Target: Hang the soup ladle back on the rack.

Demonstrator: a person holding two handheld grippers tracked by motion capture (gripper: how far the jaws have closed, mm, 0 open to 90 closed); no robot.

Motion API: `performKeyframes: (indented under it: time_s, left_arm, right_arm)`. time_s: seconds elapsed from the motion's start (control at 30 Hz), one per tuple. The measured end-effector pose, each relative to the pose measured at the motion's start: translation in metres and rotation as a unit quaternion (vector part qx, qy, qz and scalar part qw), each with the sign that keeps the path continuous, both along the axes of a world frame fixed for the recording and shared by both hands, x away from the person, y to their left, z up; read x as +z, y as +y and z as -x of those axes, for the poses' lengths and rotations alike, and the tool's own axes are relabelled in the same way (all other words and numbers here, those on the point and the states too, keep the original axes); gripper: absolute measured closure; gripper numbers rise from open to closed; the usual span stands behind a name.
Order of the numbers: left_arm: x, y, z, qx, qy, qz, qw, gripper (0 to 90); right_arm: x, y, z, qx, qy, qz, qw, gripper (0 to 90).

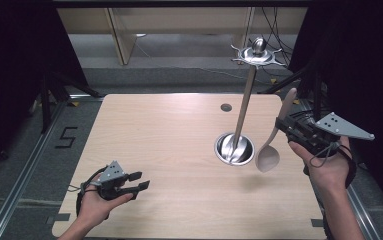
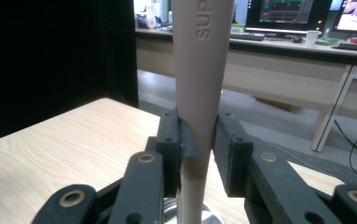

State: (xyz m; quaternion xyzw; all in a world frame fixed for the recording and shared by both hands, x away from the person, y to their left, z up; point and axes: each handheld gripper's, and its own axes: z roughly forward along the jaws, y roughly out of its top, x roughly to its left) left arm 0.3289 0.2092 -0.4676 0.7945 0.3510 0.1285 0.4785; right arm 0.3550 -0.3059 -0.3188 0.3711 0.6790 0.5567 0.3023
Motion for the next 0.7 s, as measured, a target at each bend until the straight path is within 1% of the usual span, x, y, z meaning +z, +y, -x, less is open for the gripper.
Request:
performKeyframes:
  time_s: [0.03,0.1,0.13,0.17,0.27,0.3,0.37,0.4,0.43,0.47,0.5,0.53,0.57,0.6,0.63,0.67,0.7]
  left_arm:
    - [0.000,-0.001,0.000,0.004,0.000,0.004,1.0000,52.2]
    - [0.000,-0.001,0.000,0.001,-0.002,0.002,1.0000,52.2]
    - [0.000,-0.001,-0.001,-0.002,0.000,0.002,1.0000,52.1]
    - [0.001,-0.002,0.000,-0.002,0.001,0.000,1.0000,52.1]
    - [0.000,-0.002,0.000,-0.002,0.000,0.002,1.0000,52.1]
    - [0.000,-0.002,0.000,0.000,0.001,0.004,1.0000,52.1]
    - [0.000,0.000,0.000,0.001,-0.001,0.002,1.0000,52.1]
    - [0.000,0.000,0.000,0.001,-0.001,0.002,1.0000,52.1]
    - [0.001,0.000,0.001,0.004,-0.001,0.002,1.0000,52.1]
    - [0.001,0.000,0.001,0.004,-0.001,0.002,1.0000,52.1]
    - [0.001,0.000,0.000,0.003,-0.001,0.002,1.0000,52.0]
    - [0.001,0.000,0.000,0.002,-0.001,0.004,1.0000,52.0]
    - [0.001,0.000,0.000,0.003,-0.001,0.003,1.0000,52.0]
    - [0.001,0.000,0.000,0.002,-0.001,0.003,1.0000,52.0]
    - [0.001,0.000,0.000,0.002,0.000,0.002,1.0000,52.0]
    - [0.001,0.000,0.000,0.002,0.000,0.001,1.0000,52.0]
    - [0.001,0.000,0.000,0.002,0.000,0.001,1.0000,52.0]
  right_arm:
    - [0.001,-0.001,-0.001,0.004,-0.002,0.004,1.0000,73.7]
    - [0.001,-0.001,-0.001,0.003,0.000,0.001,1.0000,73.7]
    - [0.002,-0.003,-0.002,0.006,-0.006,0.006,0.9999,73.7]
    - [0.003,-0.003,-0.002,0.003,-0.001,0.004,1.0000,73.7]
    - [0.007,-0.007,-0.003,0.006,0.004,-0.002,1.0000,73.6]
    - [0.008,-0.009,-0.005,0.008,0.000,0.006,1.0000,73.6]
    - [0.010,-0.010,-0.006,0.008,0.001,0.003,1.0000,73.6]
    - [0.011,-0.010,-0.006,0.006,0.005,0.002,1.0000,73.7]
    - [0.013,-0.012,-0.008,0.008,0.001,0.007,0.9999,73.6]
    - [0.013,-0.012,-0.008,0.007,0.005,0.004,1.0000,73.6]
    - [0.014,-0.013,-0.009,0.009,0.002,0.011,0.9999,73.6]
    - [0.015,-0.012,-0.009,0.007,0.007,0.006,0.9999,73.6]
    - [0.015,-0.012,-0.009,0.007,0.007,0.006,0.9999,73.6]
    - [0.016,-0.014,-0.012,0.013,-0.006,0.016,0.9998,73.6]
    - [0.016,-0.013,-0.011,0.009,0.009,0.009,0.9999,73.6]
    - [0.017,-0.014,-0.012,0.008,0.009,0.014,0.9998,73.6]
    - [0.018,-0.013,-0.012,0.010,0.013,0.010,0.9998,73.6]
